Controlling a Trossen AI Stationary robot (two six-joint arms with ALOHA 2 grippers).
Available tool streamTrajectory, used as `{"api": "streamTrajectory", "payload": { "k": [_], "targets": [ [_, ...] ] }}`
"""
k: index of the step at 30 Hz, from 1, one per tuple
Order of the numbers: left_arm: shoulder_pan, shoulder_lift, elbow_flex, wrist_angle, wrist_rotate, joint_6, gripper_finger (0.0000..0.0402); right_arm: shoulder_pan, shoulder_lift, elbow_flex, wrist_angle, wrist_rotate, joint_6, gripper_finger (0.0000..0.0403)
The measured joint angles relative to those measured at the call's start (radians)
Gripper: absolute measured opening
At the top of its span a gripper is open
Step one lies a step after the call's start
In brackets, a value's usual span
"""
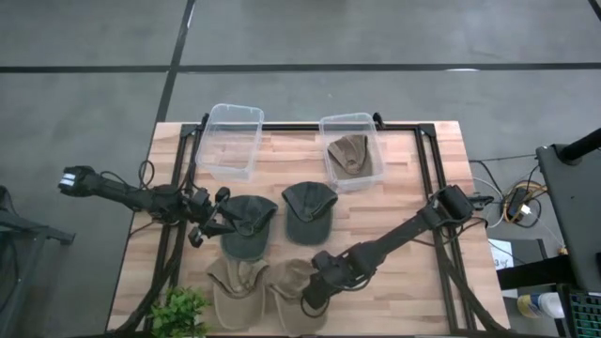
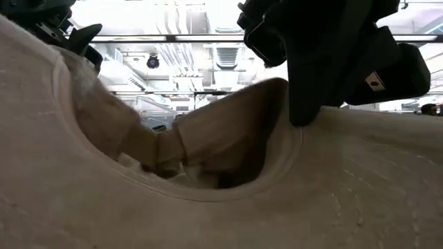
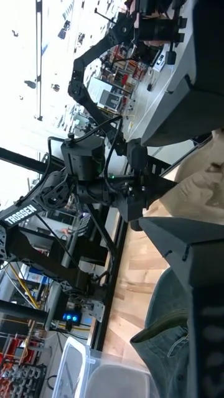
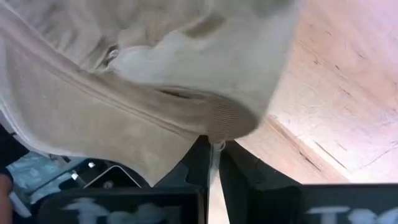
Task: Pick & Place hat
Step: Put the right brown cap into the right transparent bin
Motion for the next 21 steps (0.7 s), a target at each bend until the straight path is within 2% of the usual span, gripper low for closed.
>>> {"api": "streamTrajectory", "payload": {
  "k": [13, 21],
  "targets": [
    [0.0, 0.0, 0.0, 0.0, 0.0, 0.0, 0.0188, 0.004, -0.024, 0.022, -0.013, 0.004, -0.015, 0.0014],
    [0.0, 0.0, 0.0, 0.0, 0.0, 0.0, 0.0188, 0.005, -0.135, 0.042, -0.169, 0.084, -0.056, 0.0013]
  ]
}}
